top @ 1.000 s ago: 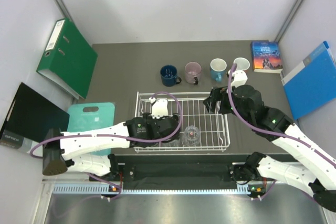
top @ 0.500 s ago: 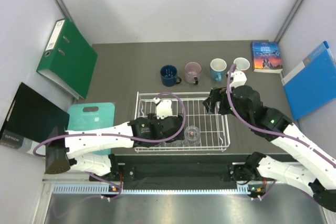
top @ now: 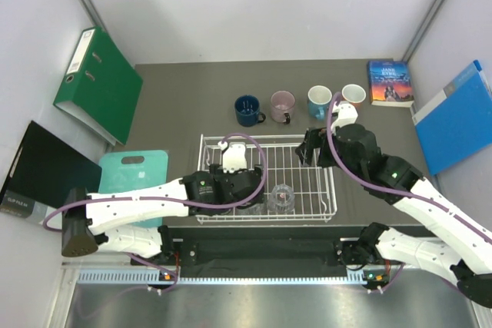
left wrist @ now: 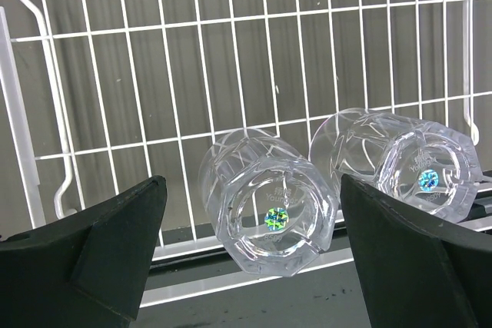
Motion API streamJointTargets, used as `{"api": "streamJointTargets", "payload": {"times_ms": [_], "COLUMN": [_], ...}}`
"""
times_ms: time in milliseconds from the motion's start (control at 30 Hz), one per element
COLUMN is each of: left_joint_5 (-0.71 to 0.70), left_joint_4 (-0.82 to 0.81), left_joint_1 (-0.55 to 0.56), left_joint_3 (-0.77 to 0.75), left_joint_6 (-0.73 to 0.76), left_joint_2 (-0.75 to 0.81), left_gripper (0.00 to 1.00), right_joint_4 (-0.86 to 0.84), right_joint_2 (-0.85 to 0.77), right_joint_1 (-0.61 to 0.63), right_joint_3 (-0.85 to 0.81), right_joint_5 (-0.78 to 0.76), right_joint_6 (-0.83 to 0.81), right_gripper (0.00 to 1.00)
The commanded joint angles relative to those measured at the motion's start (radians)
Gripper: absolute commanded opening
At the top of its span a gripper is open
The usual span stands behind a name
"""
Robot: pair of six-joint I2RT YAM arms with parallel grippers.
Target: Unload the cups from the dish rack
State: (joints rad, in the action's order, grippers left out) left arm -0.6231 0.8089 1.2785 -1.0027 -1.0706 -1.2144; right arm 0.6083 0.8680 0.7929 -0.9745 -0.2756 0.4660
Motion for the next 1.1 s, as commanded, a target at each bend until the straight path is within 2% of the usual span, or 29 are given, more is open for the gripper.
{"api": "streamJointTargets", "payload": {"times_ms": [0, 633, 767, 867, 900, 967, 1000, 1067], "left_joint_5": [-0.004, 0.094, 0.117, 0.114, 0.102, 0.089, 0.067, 0.051], "left_joint_4": [0.007, -0.109, -0.131, -0.137, -0.134, -0.128, -0.117, -0.099], "left_joint_1": [0.007, 0.005, 0.007, 0.005, 0.005, 0.005, 0.005, 0.007], "left_joint_3": [-0.039, 0.042, 0.058, 0.059, 0.059, 0.052, 0.044, 0.023], "left_joint_6": [0.014, 0.038, 0.040, 0.047, 0.050, 0.058, 0.054, 0.058], "left_joint_2": [-0.004, -0.065, -0.074, -0.062, -0.057, -0.043, -0.040, -0.034], "left_gripper": [0.99, 0.99, 0.94, 0.76, 0.60, 0.42, 0.17, 0.00], "right_joint_4": [-0.051, -0.067, -0.064, -0.061, -0.061, -0.056, -0.058, -0.058], "right_joint_2": [0.003, 0.014, 0.017, 0.016, 0.014, 0.012, 0.012, 0.012], "right_joint_1": [0.016, 0.016, 0.016, 0.015, 0.014, 0.014, 0.015, 0.016], "right_joint_3": [-0.004, 0.011, 0.011, 0.010, 0.007, 0.003, 0.003, -0.003], "right_joint_5": [-0.002, -0.004, -0.002, -0.005, -0.005, -0.007, -0.008, -0.008], "right_joint_6": [-0.001, 0.005, 0.006, 0.002, 0.000, -0.001, -0.003, -0.004], "right_gripper": [0.85, 0.85, 0.85, 0.85, 0.85, 0.84, 0.85, 0.84]}}
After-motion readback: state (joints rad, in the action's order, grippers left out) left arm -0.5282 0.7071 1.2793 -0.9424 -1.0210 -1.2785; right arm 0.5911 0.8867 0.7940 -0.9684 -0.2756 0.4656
